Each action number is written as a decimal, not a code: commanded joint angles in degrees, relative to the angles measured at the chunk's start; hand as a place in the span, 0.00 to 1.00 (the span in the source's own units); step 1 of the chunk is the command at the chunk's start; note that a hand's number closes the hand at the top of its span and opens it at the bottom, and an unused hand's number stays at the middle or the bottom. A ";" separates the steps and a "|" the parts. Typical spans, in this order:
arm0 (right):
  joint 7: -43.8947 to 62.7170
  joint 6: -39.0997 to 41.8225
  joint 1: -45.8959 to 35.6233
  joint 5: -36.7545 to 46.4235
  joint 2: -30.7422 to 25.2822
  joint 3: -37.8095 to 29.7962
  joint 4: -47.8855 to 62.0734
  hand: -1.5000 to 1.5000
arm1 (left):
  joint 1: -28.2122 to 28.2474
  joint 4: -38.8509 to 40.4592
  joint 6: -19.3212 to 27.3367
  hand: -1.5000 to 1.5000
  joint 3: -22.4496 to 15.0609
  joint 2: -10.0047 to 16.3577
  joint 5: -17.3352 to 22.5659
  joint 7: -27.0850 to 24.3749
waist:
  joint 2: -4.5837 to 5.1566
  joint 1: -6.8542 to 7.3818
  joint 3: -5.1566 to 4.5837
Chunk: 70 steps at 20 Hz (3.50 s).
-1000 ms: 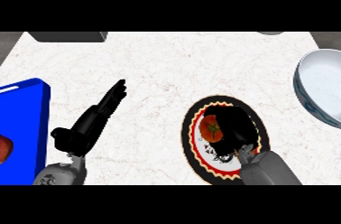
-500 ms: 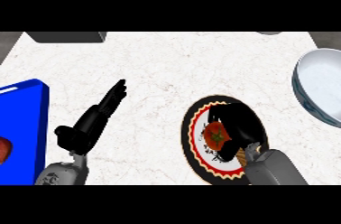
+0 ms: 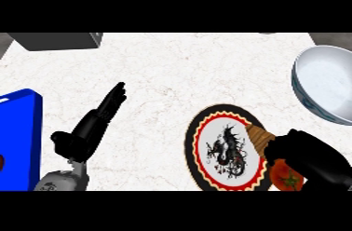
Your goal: Pick the tomato from the plate and place it in the bowl
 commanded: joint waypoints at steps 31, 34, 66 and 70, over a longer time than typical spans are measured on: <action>-22.72 -7.31 -22.18 -20.94 -6.70 -32.30 40.47 1.00 | -1.33 4.48 -1.85 0.50 -1.90 -2.69 -2.47 -4.52 | 1.40 4.96 -0.07; -19.70 -0.52 -22.27 -17.53 -8.54 -26.87 43.48 1.00 | -2.28 2.87 -1.10 0.50 -3.19 -3.61 -3.07 -1.87 | 1.58 5.57 -0.09; -26.09 19.76 -45.33 -34.80 -19.33 -46.62 92.95 0.00 | -2.94 2.34 -3.11 0.50 -1.73 -2.80 -2.25 -1.92 | 3.01 6.32 0.59; -25.64 20.67 -44.19 -36.02 -21.15 -47.84 93.63 0.00 | -4.14 2.73 -2.96 0.50 -1.28 -2.76 -2.31 -1.92 | 3.34 6.18 0.80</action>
